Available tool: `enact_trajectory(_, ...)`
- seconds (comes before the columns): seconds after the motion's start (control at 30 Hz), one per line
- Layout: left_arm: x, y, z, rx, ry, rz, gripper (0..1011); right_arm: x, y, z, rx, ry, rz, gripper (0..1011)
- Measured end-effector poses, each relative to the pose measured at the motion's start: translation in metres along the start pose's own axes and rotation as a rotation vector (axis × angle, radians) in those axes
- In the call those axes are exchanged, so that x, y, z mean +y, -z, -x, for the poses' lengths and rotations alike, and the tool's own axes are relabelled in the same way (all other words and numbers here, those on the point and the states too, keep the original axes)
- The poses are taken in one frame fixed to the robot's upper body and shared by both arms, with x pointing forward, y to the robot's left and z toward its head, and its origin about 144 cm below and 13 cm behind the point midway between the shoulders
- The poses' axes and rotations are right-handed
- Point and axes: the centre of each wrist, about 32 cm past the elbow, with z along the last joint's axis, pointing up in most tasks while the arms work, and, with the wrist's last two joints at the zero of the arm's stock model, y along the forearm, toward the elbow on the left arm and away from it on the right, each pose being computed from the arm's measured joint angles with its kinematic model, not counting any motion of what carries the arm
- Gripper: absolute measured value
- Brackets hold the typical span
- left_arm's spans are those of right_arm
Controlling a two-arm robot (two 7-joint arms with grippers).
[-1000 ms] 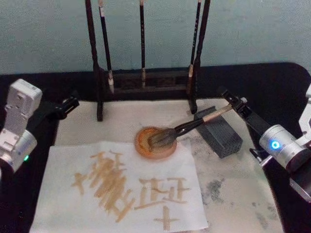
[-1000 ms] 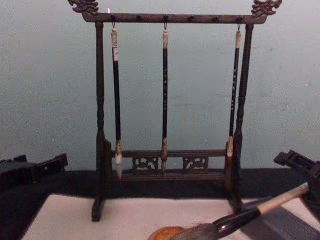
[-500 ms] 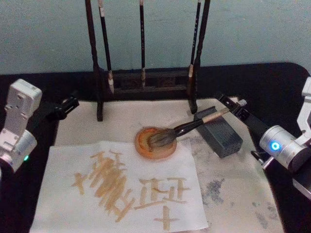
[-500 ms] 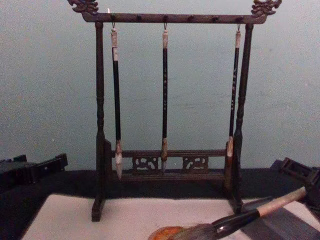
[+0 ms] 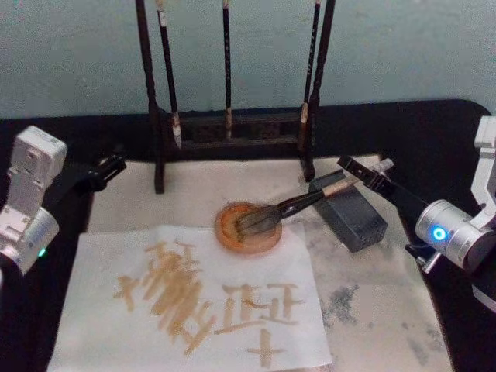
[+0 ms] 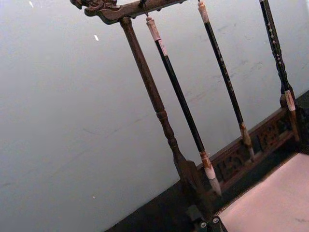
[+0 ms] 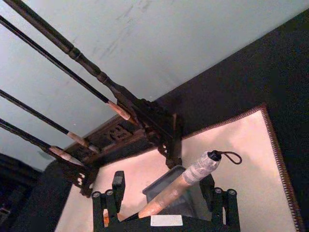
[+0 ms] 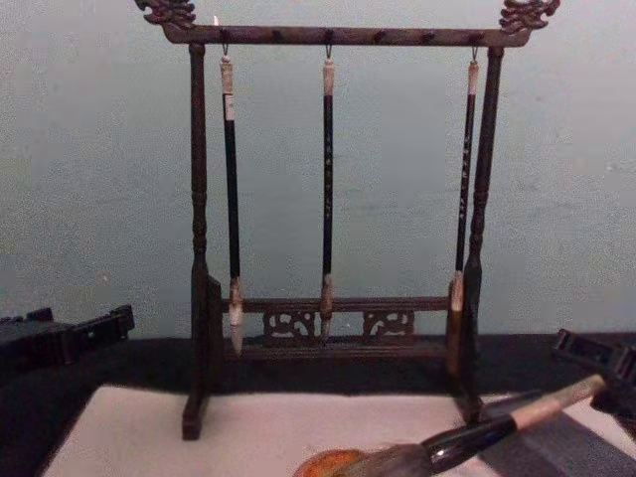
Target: Pick up the brush from the inkstone, write on the paper, then place the brush back to its original position.
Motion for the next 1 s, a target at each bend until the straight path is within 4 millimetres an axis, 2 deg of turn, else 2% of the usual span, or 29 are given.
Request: enact_trajectory(1.0, 0.000, 0.000, 0.000, 0.000, 0.000, 0.000, 1002, -0.022, -0.001, 0.018, -0.086, 0.050, 0.003, 1002)
